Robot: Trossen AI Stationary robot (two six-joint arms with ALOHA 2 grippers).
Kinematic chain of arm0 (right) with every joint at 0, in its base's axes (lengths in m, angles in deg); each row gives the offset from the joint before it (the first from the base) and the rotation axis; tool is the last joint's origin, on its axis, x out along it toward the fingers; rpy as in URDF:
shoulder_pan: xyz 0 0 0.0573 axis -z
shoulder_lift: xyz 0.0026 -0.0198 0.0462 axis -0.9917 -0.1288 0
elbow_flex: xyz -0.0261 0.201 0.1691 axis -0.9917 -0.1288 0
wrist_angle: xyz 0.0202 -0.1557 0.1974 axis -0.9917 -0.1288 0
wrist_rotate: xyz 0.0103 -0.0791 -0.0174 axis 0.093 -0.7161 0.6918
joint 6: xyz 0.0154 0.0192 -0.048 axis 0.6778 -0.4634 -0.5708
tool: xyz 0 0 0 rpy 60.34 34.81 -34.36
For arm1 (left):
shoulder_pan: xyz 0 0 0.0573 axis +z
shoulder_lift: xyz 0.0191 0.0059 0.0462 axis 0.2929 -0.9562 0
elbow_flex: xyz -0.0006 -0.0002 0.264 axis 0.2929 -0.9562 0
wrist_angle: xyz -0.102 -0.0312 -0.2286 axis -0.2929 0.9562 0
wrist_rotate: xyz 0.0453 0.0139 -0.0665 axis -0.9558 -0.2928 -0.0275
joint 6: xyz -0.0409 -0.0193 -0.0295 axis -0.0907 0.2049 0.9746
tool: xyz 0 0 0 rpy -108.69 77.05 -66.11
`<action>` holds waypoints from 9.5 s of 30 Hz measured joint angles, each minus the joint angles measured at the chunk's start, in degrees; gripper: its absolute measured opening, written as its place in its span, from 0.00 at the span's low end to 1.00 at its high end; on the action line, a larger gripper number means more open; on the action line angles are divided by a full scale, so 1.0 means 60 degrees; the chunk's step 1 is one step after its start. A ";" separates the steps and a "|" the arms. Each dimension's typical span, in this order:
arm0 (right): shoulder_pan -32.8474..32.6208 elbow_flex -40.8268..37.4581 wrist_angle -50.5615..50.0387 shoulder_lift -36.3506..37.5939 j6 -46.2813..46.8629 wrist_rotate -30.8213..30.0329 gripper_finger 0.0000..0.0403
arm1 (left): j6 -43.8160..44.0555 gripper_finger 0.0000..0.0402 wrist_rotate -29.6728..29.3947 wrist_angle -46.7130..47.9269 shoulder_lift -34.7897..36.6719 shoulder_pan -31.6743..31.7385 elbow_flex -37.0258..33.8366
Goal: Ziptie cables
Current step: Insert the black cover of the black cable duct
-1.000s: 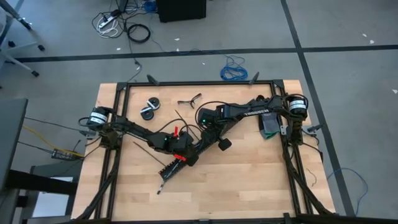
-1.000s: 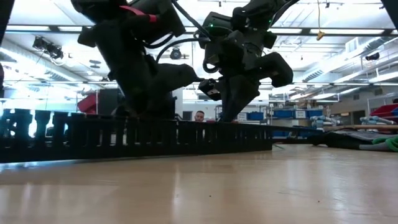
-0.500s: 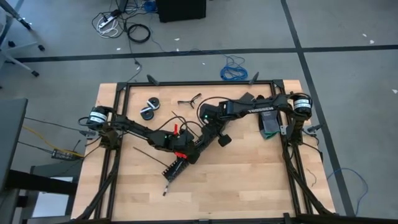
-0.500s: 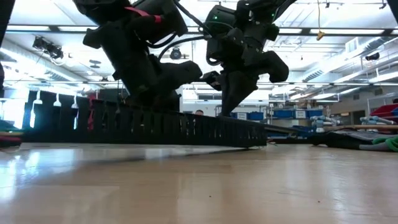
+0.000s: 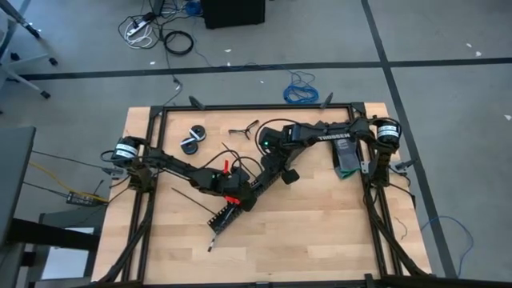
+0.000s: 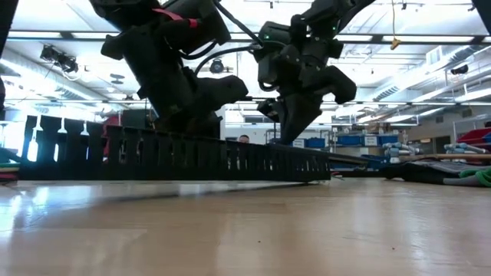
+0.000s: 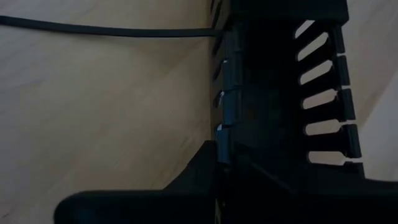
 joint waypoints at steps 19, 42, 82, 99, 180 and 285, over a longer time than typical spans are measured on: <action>-0.0227 -0.1362 0.2355 0.0055 0.1089 0.0849 0.00 | -0.0099 0.00 -0.0262 0.0251 -0.0051 0.0198 -0.0040; -0.0351 -0.1380 0.2469 0.0004 0.1242 0.1022 0.00 | -0.1058 0.50 0.1083 0.0415 0.0104 0.0542 0.0388; 0.0469 -0.1380 0.2541 0.0004 0.0531 0.1557 0.00 | -0.2598 0.79 -0.0805 0.1183 0.1045 0.0750 0.0780; 0.0748 -0.1380 0.2516 0.0007 0.0533 0.1743 0.00 | -0.2898 0.75 -0.1534 0.1219 -0.0198 0.0306 0.1486; 0.1730 -0.1507 0.1473 0.0462 -0.0110 0.1723 0.00 | -0.2734 0.56 -0.1229 0.2364 -0.1337 0.0557 0.2586; 0.1135 -0.1843 0.4038 -0.0291 0.2237 0.1645 0.00 | -0.1475 0.67 0.0266 0.2827 -0.1140 0.0331 0.2422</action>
